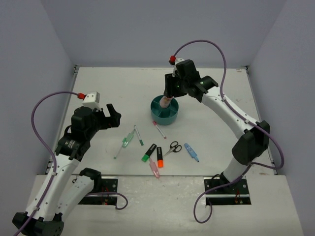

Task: Sort the stationery into containers
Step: Place the stationery in the storage box, then pick up the pen from the center of the board, then close the pen cap on the pen.

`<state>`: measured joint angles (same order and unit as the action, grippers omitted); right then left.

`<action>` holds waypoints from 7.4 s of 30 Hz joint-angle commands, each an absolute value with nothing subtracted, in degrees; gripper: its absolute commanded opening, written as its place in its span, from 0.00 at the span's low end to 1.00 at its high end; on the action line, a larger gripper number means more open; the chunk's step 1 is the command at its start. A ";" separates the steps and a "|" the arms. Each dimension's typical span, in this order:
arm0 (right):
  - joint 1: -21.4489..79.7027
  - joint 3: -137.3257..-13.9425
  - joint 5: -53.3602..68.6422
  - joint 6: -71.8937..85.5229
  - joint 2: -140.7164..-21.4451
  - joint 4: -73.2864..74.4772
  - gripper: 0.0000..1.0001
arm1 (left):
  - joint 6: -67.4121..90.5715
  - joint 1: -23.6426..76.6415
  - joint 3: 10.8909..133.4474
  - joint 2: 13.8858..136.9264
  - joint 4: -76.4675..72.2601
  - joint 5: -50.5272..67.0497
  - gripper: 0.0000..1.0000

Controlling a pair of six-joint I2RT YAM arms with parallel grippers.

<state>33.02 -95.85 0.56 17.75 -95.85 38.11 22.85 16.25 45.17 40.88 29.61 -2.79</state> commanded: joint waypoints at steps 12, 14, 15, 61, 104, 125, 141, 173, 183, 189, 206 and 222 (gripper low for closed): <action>34.21 -100.33 -1.97 14.31 -100.33 38.84 0.00 | 20.79 16.08 44.96 40.39 27.60 -1.46 1.00; 34.53 -101.05 -3.30 13.99 -100.96 39.69 0.00 | 20.74 16.08 44.91 40.34 27.60 -1.32 1.00; 34.59 -102.04 -4.58 13.88 -101.77 40.78 0.00 | 20.74 16.08 44.91 40.30 27.55 -1.32 1.00; 37.02 -56.49 -4.92 23.21 -74.77 47.45 0.70 | 20.83 16.08 45.08 40.60 27.69 -1.50 1.00; 40.56 -52.43 -0.25 26.54 -90.25 38.82 0.08 | 20.74 16.91 44.69 40.18 27.33 -0.44 1.00; 67.84 -62.80 -12.18 15.36 -75.54 37.42 0.00 | 43.27 20.60 33.73 37.80 5.02 31.19 1.00; 70.28 -66.24 -16.17 11.51 -74.07 28.42 0.00 | 51.33 41.74 28.62 48.80 -8.90 22.30 0.79; 70.14 -65.14 -15.49 11.61 -68.75 24.43 0.00 | 51.68 42.72 29.63 49.50 -11.56 21.22 0.53; 70.14 -68.46 -18.80 12.59 -73.23 25.93 0.00 | 53.29 42.80 29.91 52.55 -17.11 27.18 0.01; 70.14 -67.00 -21.68 14.03 -72.74 25.49 0.55 | 50.95 42.80 30.85 50.95 -12.95 24.32 0.00; 69.73 -52.83 -6.49 15.99 -58.17 23.55 0.56 | 45.12 42.78 37.39 45.46 -2.74 16.47 0.00; 59.77 -49.10 20.26 19.86 -48.88 17.15 0.40 | 40.54 42.80 36.66 42.15 -18.87 36.63 0.00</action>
<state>59.94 -49.30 10.58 18.95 -49.02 21.69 41.06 42.50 35.48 42.55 -12.31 31.14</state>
